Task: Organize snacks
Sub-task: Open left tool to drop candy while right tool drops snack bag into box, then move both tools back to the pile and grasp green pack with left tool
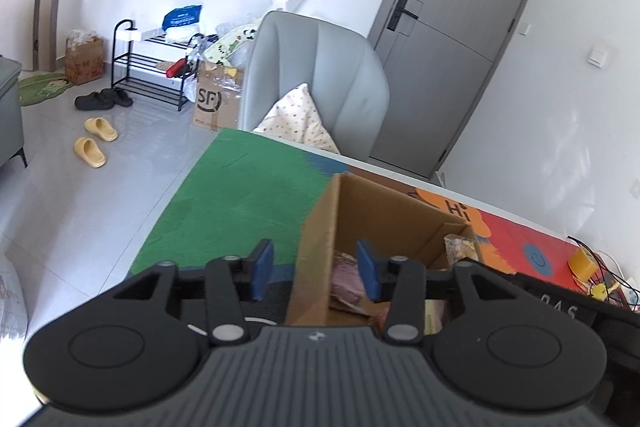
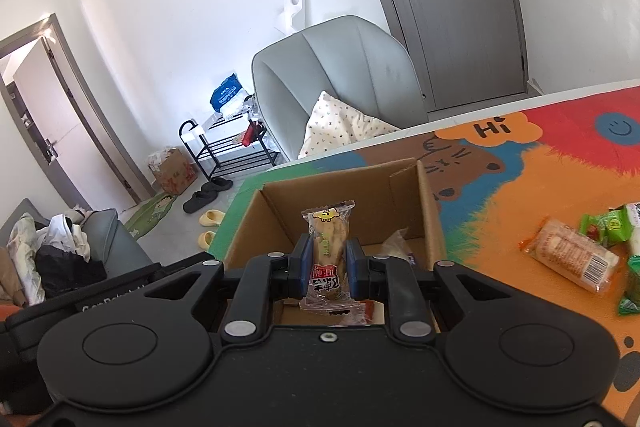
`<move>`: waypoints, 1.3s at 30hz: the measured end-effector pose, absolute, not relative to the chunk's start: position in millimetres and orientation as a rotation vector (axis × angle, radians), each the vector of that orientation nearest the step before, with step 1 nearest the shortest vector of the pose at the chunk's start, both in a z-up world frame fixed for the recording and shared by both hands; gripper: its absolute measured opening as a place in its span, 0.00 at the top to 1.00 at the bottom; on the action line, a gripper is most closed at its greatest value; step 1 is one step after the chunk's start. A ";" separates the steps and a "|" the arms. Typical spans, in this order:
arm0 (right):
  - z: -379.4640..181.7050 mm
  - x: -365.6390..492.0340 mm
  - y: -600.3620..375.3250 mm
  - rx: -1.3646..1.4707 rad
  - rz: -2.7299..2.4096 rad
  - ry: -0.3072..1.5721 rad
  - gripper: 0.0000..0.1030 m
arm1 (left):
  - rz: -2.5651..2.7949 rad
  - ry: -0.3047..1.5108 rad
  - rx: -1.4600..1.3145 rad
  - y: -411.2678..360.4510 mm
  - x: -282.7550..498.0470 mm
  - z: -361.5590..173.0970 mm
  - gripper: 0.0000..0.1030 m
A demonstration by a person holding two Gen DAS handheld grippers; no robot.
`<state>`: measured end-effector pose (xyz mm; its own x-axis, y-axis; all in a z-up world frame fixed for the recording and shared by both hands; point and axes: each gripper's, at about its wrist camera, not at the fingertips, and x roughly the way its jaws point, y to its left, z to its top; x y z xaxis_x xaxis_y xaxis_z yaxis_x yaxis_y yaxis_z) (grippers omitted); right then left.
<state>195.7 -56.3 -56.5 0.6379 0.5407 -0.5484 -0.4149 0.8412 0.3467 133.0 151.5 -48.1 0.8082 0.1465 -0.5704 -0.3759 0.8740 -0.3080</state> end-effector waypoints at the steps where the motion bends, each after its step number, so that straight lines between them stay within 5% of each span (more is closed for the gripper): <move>1: -55.2 195.2 -53.2 0.195 0.558 0.683 0.81 | 0.296 0.565 -0.430 154.3 132.9 -48.7 0.44; 3: -52.1 193.1 -46.3 0.176 0.579 0.656 0.78 | 0.303 0.562 -0.434 156.3 131.2 -49.2 0.32; 5: -49.0 189.8 -41.0 0.141 0.568 0.620 0.65 | 0.312 0.558 -0.428 155.1 131.1 -49.0 0.28; 7: -48.7 190.8 -46.8 0.159 0.547 0.609 0.30 | 0.339 0.556 -0.429 156.5 130.6 -49.1 0.24; 9: -50.7 193.5 -60.1 0.214 0.539 0.610 0.16 | 0.318 0.544 -0.459 159.0 129.7 -49.8 0.12; 39: -73.3 178.8 -215.7 0.388 0.258 0.667 0.05 | 0.157 0.570 -0.347 41.5 140.0 -42.3 0.07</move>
